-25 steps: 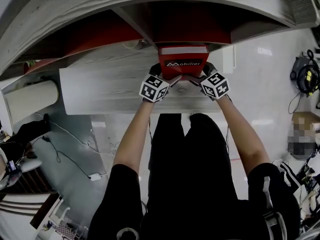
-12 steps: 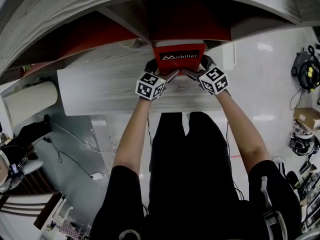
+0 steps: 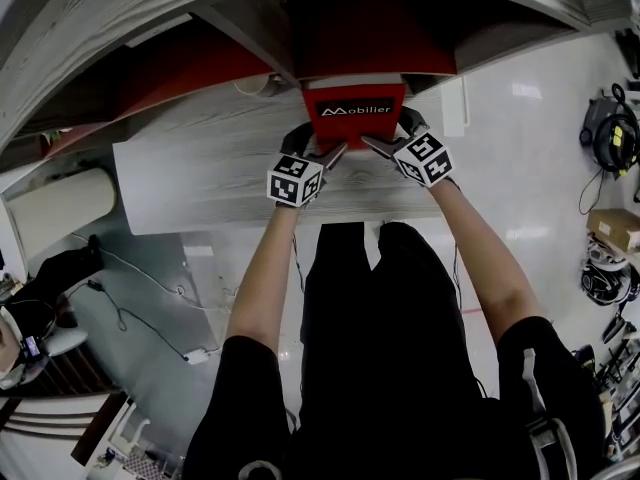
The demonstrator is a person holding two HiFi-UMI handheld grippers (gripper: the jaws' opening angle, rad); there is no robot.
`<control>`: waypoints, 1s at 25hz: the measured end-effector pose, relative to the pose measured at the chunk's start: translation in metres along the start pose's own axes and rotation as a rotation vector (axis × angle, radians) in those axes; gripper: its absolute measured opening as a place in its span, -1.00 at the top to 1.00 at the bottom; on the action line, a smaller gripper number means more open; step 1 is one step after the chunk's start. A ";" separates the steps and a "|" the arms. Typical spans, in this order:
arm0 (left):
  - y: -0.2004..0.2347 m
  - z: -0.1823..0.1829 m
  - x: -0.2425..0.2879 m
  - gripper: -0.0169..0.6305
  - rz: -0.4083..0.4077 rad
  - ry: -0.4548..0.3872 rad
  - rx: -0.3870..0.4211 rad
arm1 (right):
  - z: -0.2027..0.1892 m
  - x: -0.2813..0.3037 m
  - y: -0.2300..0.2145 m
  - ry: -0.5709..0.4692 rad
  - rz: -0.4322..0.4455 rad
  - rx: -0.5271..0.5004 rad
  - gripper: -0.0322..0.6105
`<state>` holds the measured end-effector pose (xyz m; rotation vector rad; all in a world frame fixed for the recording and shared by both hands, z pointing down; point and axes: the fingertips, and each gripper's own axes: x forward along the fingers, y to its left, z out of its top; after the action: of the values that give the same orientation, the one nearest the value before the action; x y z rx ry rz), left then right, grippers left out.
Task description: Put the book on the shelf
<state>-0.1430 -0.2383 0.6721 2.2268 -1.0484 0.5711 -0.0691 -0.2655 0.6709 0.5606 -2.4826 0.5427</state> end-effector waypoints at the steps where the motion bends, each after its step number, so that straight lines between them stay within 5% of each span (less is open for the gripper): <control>1: 0.000 -0.002 -0.001 -0.06 0.019 0.000 0.000 | 0.000 0.000 0.000 -0.003 -0.005 0.006 -0.16; 10: 0.004 -0.010 -0.003 0.17 0.114 -0.031 -0.068 | 0.002 -0.002 -0.003 -0.011 -0.027 -0.004 -0.16; 19: -0.001 -0.017 0.014 0.01 -0.054 0.000 -0.118 | 0.003 -0.003 -0.003 -0.022 -0.031 -0.053 -0.17; 25: 0.003 -0.014 0.021 -0.01 -0.086 -0.022 -0.133 | 0.005 -0.001 -0.008 -0.037 -0.034 -0.046 -0.17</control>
<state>-0.1349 -0.2413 0.6957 2.1540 -0.9672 0.4285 -0.0656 -0.2743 0.6687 0.5993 -2.5085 0.4650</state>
